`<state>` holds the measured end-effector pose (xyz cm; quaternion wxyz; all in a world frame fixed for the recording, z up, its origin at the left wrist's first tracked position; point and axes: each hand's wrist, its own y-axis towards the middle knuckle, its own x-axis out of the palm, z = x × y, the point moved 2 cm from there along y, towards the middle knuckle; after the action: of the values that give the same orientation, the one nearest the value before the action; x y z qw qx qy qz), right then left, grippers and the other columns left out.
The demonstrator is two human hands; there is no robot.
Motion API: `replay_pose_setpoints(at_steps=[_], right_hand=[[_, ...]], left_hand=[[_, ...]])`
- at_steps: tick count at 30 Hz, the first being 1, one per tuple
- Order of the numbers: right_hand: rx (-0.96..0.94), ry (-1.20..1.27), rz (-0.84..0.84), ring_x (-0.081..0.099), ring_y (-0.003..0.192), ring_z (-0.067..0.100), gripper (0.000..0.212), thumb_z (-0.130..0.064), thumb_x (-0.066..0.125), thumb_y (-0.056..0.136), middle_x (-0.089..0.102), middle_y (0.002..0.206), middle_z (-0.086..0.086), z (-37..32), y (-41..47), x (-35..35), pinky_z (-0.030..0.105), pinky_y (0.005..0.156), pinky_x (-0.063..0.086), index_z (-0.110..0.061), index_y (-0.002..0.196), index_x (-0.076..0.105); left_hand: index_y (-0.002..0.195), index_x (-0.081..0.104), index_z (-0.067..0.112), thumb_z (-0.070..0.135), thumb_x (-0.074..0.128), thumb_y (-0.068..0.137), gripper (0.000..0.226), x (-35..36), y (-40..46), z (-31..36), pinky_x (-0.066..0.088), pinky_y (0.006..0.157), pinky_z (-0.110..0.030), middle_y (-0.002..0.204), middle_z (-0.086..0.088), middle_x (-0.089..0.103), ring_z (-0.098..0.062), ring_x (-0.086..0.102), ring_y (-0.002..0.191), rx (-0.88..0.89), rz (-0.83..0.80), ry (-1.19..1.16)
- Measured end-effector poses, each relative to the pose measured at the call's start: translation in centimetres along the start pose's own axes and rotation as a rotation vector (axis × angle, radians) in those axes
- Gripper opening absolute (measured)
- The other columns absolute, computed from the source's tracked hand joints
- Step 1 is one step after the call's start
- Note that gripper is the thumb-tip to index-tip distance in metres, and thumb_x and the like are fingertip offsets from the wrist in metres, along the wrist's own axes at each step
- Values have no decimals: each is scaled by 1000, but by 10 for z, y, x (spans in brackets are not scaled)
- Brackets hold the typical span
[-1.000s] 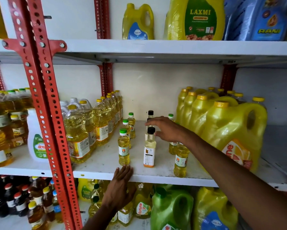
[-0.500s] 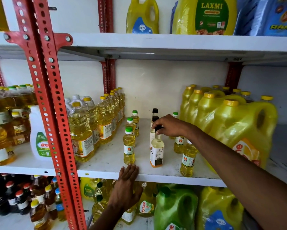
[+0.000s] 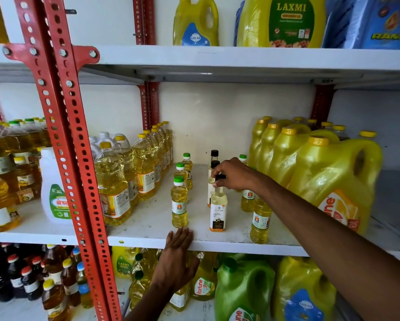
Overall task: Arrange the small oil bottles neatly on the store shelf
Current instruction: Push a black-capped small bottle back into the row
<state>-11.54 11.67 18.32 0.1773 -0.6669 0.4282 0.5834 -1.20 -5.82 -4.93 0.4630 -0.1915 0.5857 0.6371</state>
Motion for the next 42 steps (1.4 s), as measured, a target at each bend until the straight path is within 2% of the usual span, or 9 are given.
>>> replay_pose_setpoints(at_steps=[2, 4, 8, 13, 17, 24, 37, 40, 42], right_hand=[[22, -13, -15, 62, 100, 22, 47, -28, 83, 70, 68, 116, 12, 0, -1, 1, 28, 84, 50, -16, 114, 69], [32, 0, -13, 65, 103, 23, 48, -23, 85, 67, 69, 115, 13, 0, -3, 0, 27, 84, 51, -17, 112, 70], [24, 51, -7, 66, 87, 20, 39, -15, 84, 68, 72, 106, 13, -3, -8, -3, 26, 77, 52, -12, 105, 73], [22, 44, -1, 62, 72, 15, 38, -15, 85, 67, 72, 100, 14, -7, -14, -4, 26, 73, 52, -11, 103, 73], [26, 29, -6, 61, 67, 16, 38, -16, 85, 67, 72, 101, 16, -9, -17, -3, 27, 71, 53, -11, 103, 73], [30, 13, -10, 61, 67, 16, 39, -18, 85, 67, 71, 103, 15, -14, -22, -2, 27, 71, 53, -13, 103, 73], [57, 18, -17, 64, 73, 19, 37, -18, 85, 67, 69, 106, 16, -15, -28, -1, 26, 69, 49, -15, 101, 73], [59, 11, -31, 65, 77, 22, 39, -20, 84, 68, 67, 109, 17, -15, -26, 0, 29, 74, 53, -17, 105, 71], [66, -6, -55, 63, 79, 23, 43, -21, 83, 70, 66, 112, 17, -17, -25, 0, 32, 79, 56, -17, 110, 69]], left_hand=[[146, 38, 10, 49, 45, 86, 72, -1, 0, 0, 0, 118, -31, 152, -10, 38, -21, 24, 144, -1, 0, -3], [147, 38, 11, 49, 45, 86, 72, -1, 0, 1, 1, 118, -32, 152, -9, 37, -21, 24, 144, -4, -6, 4], [146, 40, 9, 48, 46, 86, 72, -2, 0, 1, 1, 118, -32, 151, -10, 39, -23, 27, 144, -1, -14, 9], [146, 39, 9, 49, 45, 86, 72, -3, 0, 2, 1, 118, -32, 151, -11, 40, -21, 24, 144, -4, -22, 10], [146, 39, 9, 50, 43, 86, 73, -4, 0, 3, 0, 118, -32, 152, -11, 39, -22, 25, 144, -9, -28, 14], [146, 39, 10, 51, 43, 83, 76, -3, 1, 3, 7, 119, -40, 152, -11, 40, -22, 26, 144, -28, -41, 31], [149, 35, 12, 54, 38, 83, 78, -2, 0, 2, 2, 118, -37, 154, -10, 35, -20, 22, 145, -40, -59, 36], [149, 32, 12, 55, 38, 84, 78, -3, 1, 1, 1, 118, -35, 156, -9, 32, -20, 21, 146, -20, -84, 45], [149, 34, 12, 55, 40, 87, 75, -5, -1, -1, 5, 119, -36, 155, -8, 32, -21, 23, 145, 11, -73, 62]])
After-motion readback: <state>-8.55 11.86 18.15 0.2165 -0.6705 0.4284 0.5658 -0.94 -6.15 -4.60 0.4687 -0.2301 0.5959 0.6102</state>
